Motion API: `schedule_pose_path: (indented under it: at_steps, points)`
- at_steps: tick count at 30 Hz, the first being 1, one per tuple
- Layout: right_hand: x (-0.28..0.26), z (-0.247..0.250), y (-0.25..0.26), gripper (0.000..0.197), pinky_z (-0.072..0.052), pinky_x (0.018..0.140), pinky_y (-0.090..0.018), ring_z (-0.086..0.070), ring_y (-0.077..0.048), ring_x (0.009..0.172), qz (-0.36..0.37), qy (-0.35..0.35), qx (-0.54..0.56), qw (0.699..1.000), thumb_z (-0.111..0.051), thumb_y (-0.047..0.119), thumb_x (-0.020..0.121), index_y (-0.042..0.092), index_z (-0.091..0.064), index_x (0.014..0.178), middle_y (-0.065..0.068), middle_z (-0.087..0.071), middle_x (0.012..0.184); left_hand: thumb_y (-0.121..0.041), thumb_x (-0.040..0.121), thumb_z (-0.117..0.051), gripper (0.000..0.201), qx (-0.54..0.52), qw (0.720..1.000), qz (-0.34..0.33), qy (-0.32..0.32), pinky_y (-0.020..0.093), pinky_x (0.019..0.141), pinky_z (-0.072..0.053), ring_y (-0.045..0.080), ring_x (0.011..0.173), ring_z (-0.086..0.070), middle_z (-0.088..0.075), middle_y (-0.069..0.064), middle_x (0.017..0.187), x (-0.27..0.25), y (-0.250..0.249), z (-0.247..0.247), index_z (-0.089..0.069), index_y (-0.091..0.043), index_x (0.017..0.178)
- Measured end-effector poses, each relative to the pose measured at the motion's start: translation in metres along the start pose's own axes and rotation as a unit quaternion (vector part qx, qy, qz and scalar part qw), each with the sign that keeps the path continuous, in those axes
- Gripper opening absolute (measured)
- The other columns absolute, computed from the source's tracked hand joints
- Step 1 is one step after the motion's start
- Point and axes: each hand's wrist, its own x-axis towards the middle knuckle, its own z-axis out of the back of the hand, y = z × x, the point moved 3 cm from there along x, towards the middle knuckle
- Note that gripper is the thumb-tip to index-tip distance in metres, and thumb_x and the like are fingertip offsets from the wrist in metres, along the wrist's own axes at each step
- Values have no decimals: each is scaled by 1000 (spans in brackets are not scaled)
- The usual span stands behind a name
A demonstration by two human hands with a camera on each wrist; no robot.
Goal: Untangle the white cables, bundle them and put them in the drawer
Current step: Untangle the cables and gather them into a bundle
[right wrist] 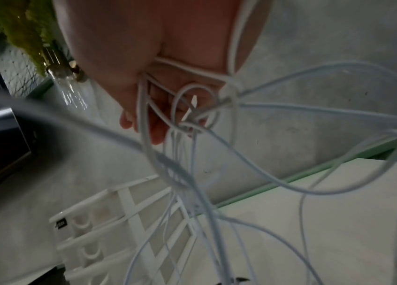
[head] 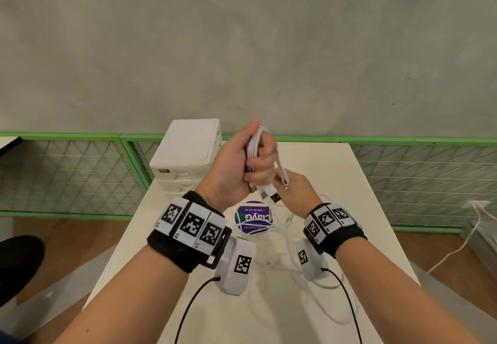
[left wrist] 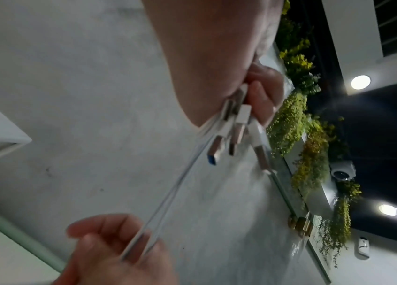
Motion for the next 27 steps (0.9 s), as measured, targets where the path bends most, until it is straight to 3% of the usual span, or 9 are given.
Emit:
schedule_pose_path:
  at_steps: [4,10,14,16,20,21,24,25,27]
  points:
    - [-9,-12,-13,14,-33,69,-14,-49,-9,81,18,10,-17,1000,-54,9,90,17,-61,100,9,-54,89,-42,98,-24,62,-61,993,-78,-59,21,40,-7,3,27,-22,-30,-8,38,4,-12,6,-57,-13,55]
    - [-20,-26,-18,38,-32,102,-30,-48,-16,116,74,60,-94,991,-60,15,88,19,-51,125,3,-56,124,-35,104,-24,40,-133,945,-236,-183,21,44,-24,8,38,-30,-36,-5,51,9,-31,30,-46,-14,77]
    - [-24,-27,-3,30,-39,92,-31,-51,-21,106,132,47,-100,985,-55,10,89,17,-58,118,-4,-62,111,-26,105,-26,31,95,894,-284,-331,22,45,-26,10,46,-34,-37,-5,58,9,-27,58,-46,-15,85]
    - [-24,-25,6,30,-43,84,-33,-55,-23,98,173,36,-104,979,-54,2,85,15,-62,110,-5,-65,102,-20,104,-31,23,333,834,-253,-359,25,48,-29,10,50,-35,-37,-4,60,9,-22,64,-46,-13,88]
    - [-17,-11,9,35,-42,82,-27,-54,-22,94,201,-8,-107,974,-51,-6,74,12,-67,99,-4,-67,94,-35,103,-31,39,743,618,84,-243,26,58,-36,17,59,-45,-49,4,68,16,14,72,-52,-8,84]
    - [-17,-6,8,36,-40,83,-22,-53,-20,95,204,-27,-94,974,-49,-5,72,13,-68,96,-3,-67,95,-38,103,-30,43,749,619,128,-198,24,59,-38,17,61,-48,-52,4,69,15,25,73,-50,-8,79]
    - [-20,4,8,33,-40,85,-18,-54,-15,100,204,-54,-58,976,-46,3,72,14,-69,93,1,-67,99,-51,100,-23,61,567,785,216,-122,15,40,-33,9,33,-43,-49,-4,43,4,51,70,-49,-10,64]
    - [-20,4,5,32,-41,83,-15,-55,-14,99,175,-46,-49,982,-49,2,75,15,-67,97,3,-67,100,-59,97,-21,66,514,821,225,-108,16,39,-32,10,33,-40,-47,-5,40,1,55,69,-52,-10,66]
    - [-20,3,-6,31,-45,79,-16,-60,-13,92,99,-34,-14,994,-58,0,79,20,-62,102,8,-65,99,-67,91,-32,64,478,847,215,-93,19,41,-31,13,37,-37,-42,-5,43,-2,55,67,-55,-11,69]
